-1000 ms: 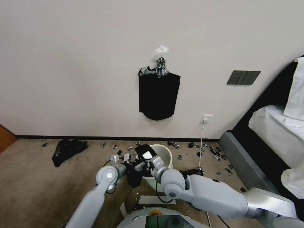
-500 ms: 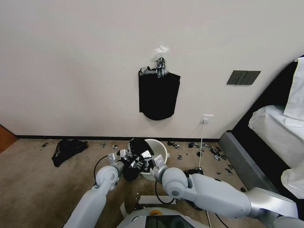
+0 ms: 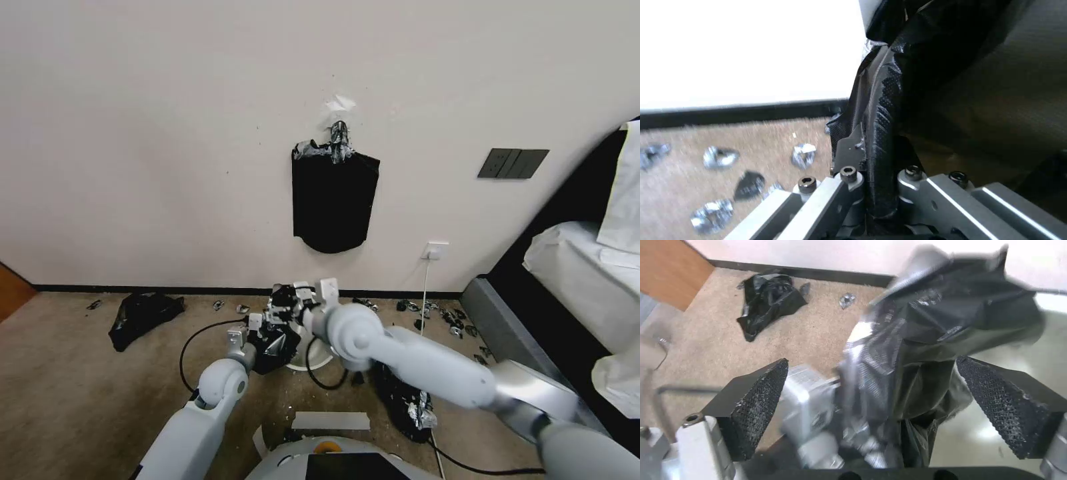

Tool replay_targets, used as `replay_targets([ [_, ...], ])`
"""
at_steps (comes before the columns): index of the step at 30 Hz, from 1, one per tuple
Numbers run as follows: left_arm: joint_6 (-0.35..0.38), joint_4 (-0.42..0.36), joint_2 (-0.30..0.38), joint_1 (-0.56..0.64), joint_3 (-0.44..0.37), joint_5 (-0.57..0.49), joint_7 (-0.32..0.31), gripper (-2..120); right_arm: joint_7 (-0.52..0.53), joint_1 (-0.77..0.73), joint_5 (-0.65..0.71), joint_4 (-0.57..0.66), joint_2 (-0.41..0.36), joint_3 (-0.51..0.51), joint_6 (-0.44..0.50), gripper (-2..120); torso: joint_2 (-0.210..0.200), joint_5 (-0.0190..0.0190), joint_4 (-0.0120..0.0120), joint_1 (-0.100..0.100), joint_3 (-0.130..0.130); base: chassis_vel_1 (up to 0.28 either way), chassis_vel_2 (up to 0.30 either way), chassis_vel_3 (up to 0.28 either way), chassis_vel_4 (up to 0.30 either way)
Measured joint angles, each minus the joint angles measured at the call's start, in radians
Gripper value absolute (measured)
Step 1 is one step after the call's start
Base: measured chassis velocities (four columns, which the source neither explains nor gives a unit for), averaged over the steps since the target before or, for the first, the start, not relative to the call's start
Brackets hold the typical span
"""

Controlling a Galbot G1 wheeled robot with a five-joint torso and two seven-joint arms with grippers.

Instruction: Place a trash bag onto the trash bin.

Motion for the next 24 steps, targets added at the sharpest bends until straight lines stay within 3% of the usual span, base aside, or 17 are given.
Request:
replay_targets([
  [8, -0.032, -0.004, -0.002, 0.011, -0.005, 0.036, 0.02, 1, 0.011, -0.002, -0.008, -0.042, 0.02, 0.0, 0.015, 86, 0.0, 0.0, 0.0, 0.0, 0.0, 0.0, 0.0, 0.0, 0.0],
  [22, -0.054, -0.011, -0.004, 0.018, -0.005, 0.046, 0.031, 1, 0.009, -0.013, -0.054, -0.091, 0.014, -0.007, 0.019, 32, 0.0, 0.0001, 0.0, 0.0, 0.0, 0.0, 0.0, 0.0, 0.0],
  [24, -0.056, -0.011, -0.004, 0.019, -0.005, 0.046, 0.031, 1, 0.007, -0.013, -0.059, -0.093, 0.012, -0.009, 0.018, 28, 0.0, 0.0001, 0.0, 0.0, 0.0, 0.0, 0.0, 0.0, 0.0],
])
